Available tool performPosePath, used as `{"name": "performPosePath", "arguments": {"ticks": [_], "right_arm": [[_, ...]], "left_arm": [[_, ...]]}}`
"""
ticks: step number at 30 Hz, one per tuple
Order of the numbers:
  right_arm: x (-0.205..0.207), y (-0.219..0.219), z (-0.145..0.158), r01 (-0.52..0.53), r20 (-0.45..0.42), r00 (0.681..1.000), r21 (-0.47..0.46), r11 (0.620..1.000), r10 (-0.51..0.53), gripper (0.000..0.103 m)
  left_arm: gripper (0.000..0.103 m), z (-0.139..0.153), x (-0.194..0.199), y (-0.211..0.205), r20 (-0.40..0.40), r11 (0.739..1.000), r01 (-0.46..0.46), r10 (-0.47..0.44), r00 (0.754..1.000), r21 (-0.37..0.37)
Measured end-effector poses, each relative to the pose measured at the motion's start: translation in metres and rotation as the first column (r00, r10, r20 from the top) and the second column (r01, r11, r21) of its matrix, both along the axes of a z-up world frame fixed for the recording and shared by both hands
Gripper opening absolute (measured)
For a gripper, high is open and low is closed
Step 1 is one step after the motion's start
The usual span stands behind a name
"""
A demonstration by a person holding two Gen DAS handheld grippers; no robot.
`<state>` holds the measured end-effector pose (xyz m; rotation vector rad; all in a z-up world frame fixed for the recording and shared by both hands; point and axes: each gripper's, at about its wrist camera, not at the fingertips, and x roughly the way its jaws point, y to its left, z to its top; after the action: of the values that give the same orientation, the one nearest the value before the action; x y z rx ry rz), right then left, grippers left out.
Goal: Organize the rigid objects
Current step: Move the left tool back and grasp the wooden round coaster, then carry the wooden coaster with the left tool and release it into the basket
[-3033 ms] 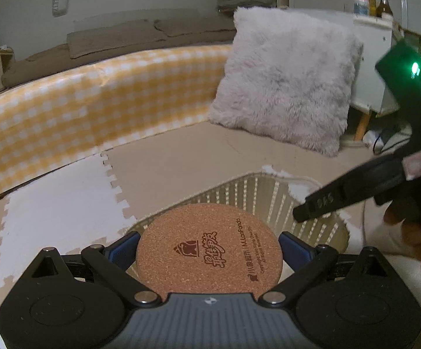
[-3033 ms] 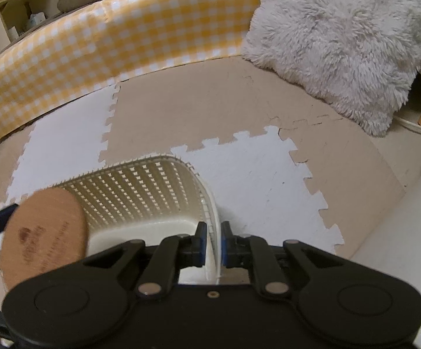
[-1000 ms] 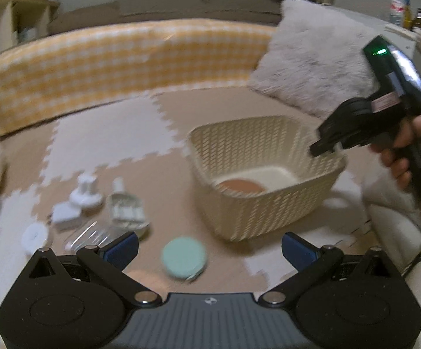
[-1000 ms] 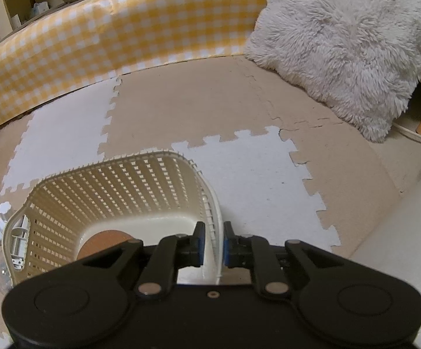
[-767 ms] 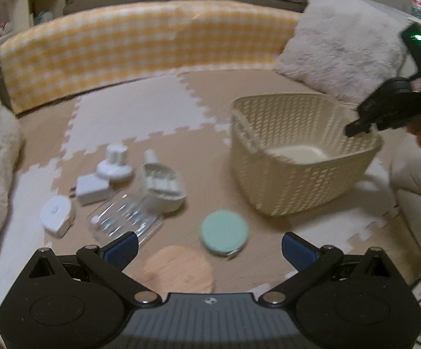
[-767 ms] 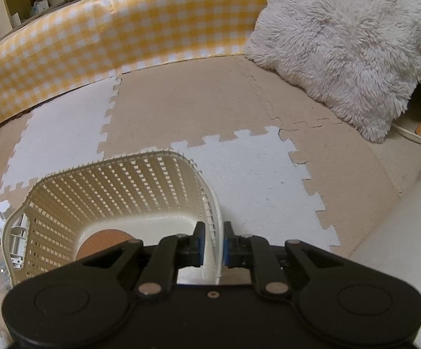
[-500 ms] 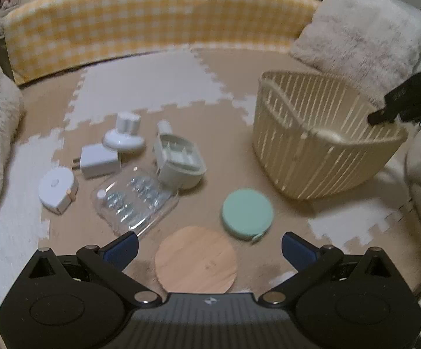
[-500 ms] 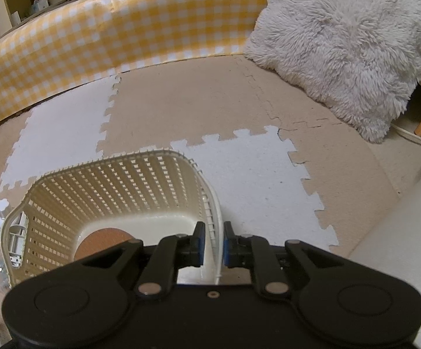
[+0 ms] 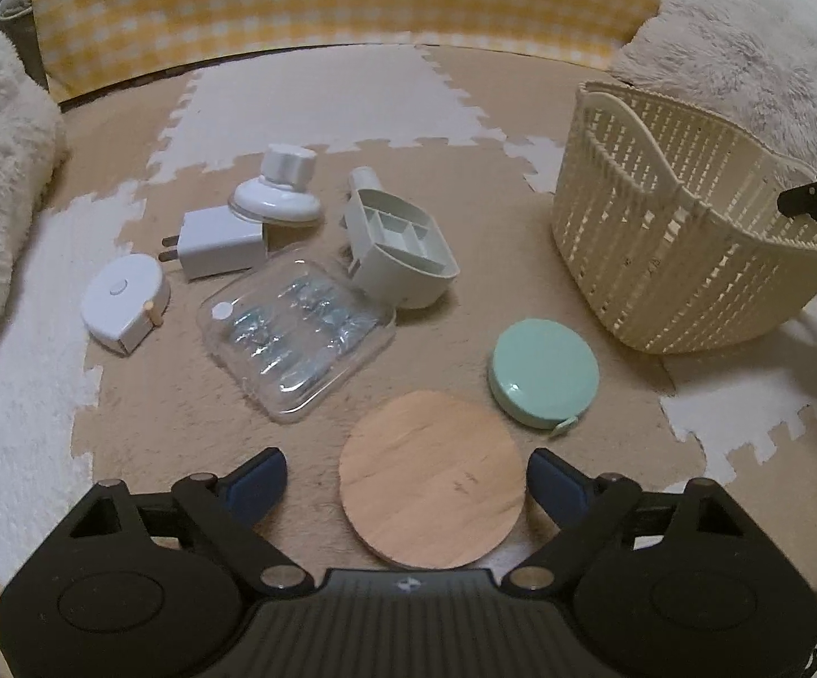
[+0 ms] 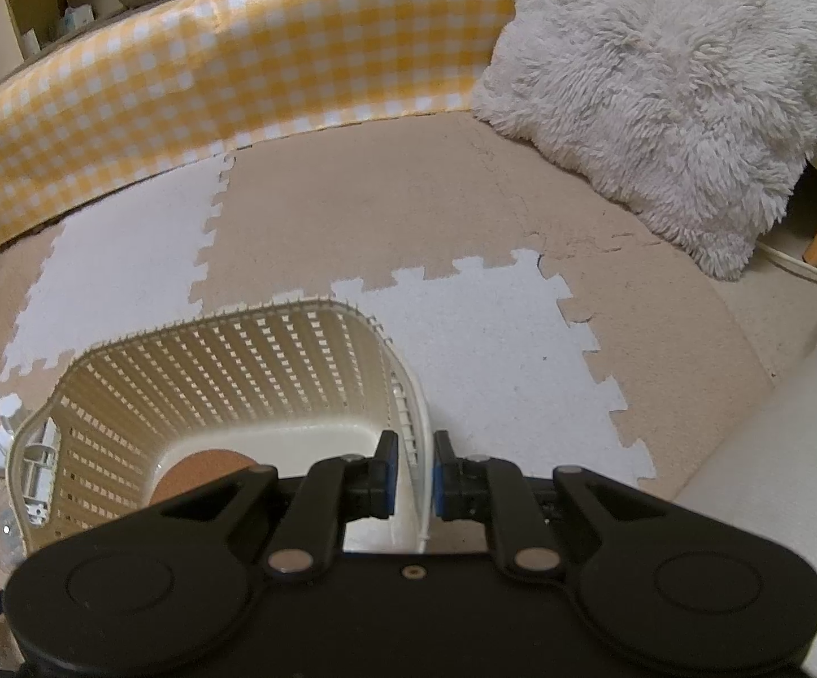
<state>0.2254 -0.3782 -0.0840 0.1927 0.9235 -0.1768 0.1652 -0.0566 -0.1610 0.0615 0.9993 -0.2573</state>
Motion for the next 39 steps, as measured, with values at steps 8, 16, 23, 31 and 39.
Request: {"name": "performPosePath", "arguments": {"ticks": [8,16,23,31,39], "right_arm": [[-0.006,-0.006,0.009,0.021,0.059,0.998,0.041,0.999,-0.023,0.013],[-0.007,-0.007,0.009,0.026,0.066,0.997,0.042,0.999,-0.029,0.008],[-0.007,-0.007,0.008,0.024,0.065,0.998,0.033,0.999,-0.026,0.008],[-0.007,-0.005,0.009,0.022,0.064,0.998,0.029,0.999,-0.024,0.008],[-0.007,-0.005,0.009,0.021,0.064,0.998,0.028,0.999,-0.023,0.008]], "left_arm": [[0.079,0.000,-0.001,-0.003,0.032,1.000,-0.006,0.006,0.999,-0.005],[0.068,0.003,-0.004,-0.003,0.027,0.999,-0.003,0.004,1.000,-0.037],[0.068,0.012,-0.009,0.001,0.037,0.998,-0.026,0.028,0.999,-0.063],[0.068,0.037,-0.017,-0.001,0.088,0.994,-0.033,0.042,0.995,-0.103],[0.068,0.085,-0.019,-0.015,0.197,0.985,-0.003,0.037,0.980,-0.174]]}}
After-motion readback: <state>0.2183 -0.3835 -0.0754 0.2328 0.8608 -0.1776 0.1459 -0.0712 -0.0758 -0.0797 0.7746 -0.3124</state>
